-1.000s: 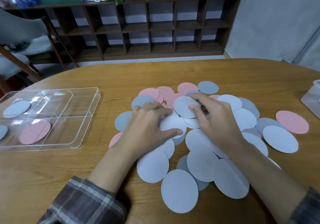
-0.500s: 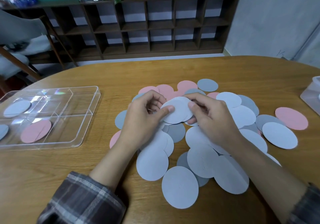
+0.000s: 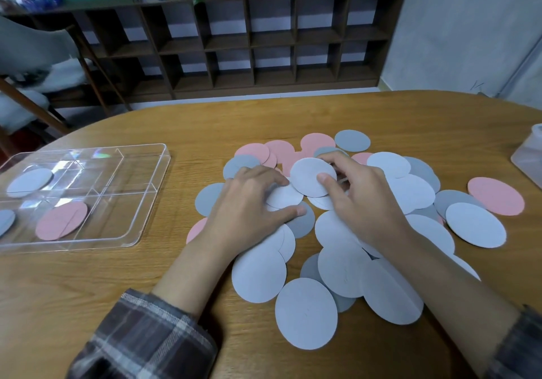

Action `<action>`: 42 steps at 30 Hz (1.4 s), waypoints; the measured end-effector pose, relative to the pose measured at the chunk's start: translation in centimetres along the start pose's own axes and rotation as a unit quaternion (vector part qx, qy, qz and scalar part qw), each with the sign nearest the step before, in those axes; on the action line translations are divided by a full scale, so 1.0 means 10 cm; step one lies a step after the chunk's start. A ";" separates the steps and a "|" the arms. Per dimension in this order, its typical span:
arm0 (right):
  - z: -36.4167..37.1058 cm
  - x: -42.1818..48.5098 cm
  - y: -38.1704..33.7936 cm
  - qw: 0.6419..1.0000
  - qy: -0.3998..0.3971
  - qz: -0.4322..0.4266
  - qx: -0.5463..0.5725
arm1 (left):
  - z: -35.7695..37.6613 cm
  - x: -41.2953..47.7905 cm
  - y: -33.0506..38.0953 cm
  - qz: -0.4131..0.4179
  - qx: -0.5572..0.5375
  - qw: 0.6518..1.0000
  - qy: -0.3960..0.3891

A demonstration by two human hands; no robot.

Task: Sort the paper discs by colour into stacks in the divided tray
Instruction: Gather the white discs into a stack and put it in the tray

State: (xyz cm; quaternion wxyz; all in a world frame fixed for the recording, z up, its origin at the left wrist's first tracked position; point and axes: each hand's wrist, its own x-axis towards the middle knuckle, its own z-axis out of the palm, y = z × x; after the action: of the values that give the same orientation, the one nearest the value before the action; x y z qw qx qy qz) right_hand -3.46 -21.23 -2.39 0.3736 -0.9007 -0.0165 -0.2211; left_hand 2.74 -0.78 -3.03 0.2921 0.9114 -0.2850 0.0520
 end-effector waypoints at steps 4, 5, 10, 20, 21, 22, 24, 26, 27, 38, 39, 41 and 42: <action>0.00 0.02 0.02 0.997 0.013 -0.015 -0.070 | -0.02 0.00 0.02 0.014 0.023 1.000 0.001; 0.00 0.02 0.02 0.997 0.017 -0.018 -0.069 | -0.03 0.00 0.04 0.020 0.029 0.999 0.006; -0.01 0.01 -0.01 0.999 0.035 -0.010 -0.036 | -0.07 -0.03 0.08 0.022 0.010 0.999 0.045; 0.00 -0.04 -0.09 0.999 0.002 -0.007 0.040 | -0.11 0.04 0.04 0.097 -0.067 0.975 0.186; 0.01 -0.04 -0.10 0.999 -0.006 0.000 0.053 | -0.12 0.03 0.03 0.089 -0.077 0.975 0.190; 0.01 -0.04 -0.11 0.998 -0.011 0.004 0.062 | -0.13 0.03 0.03 0.078 -0.092 0.975 0.189; 0.01 -0.04 -0.12 0.997 -0.013 0.006 0.071 | -0.13 0.02 0.05 0.045 -0.136 0.975 0.170; 0.01 -0.05 -0.13 0.996 -0.018 0.004 0.085 | -0.13 0.01 0.07 0.024 -0.165 0.974 0.156; 0.02 -0.05 -0.15 0.995 -0.025 0.002 0.097 | -0.13 0.01 0.09 0.017 -0.172 0.973 0.155; 0.04 -0.06 -0.11 0.995 -0.043 -0.080 -0.039 | -0.37 -0.03 -0.07 0.016 -0.076 0.996 -0.034; 0.05 -0.06 -0.11 0.995 -0.041 -0.083 -0.044 | -0.41 -0.04 -0.11 0.019 -0.061 0.996 -0.068; 0.05 -0.07 -0.11 0.994 -0.037 -0.086 -0.052 | -0.45 -0.08 -0.16 0.021 -0.049 0.991 -0.120; 0.05 -0.07 -0.11 0.994 -0.033 -0.087 -0.053 | -0.46 -0.09 -0.18 0.018 -0.055 0.989 -0.134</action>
State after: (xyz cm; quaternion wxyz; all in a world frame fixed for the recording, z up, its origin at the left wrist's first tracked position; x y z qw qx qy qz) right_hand -4.13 -20.01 -2.24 0.3038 -0.9212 -0.0959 -0.2235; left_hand 3.29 3.47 -0.34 0.3004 0.8872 -0.3407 -0.0811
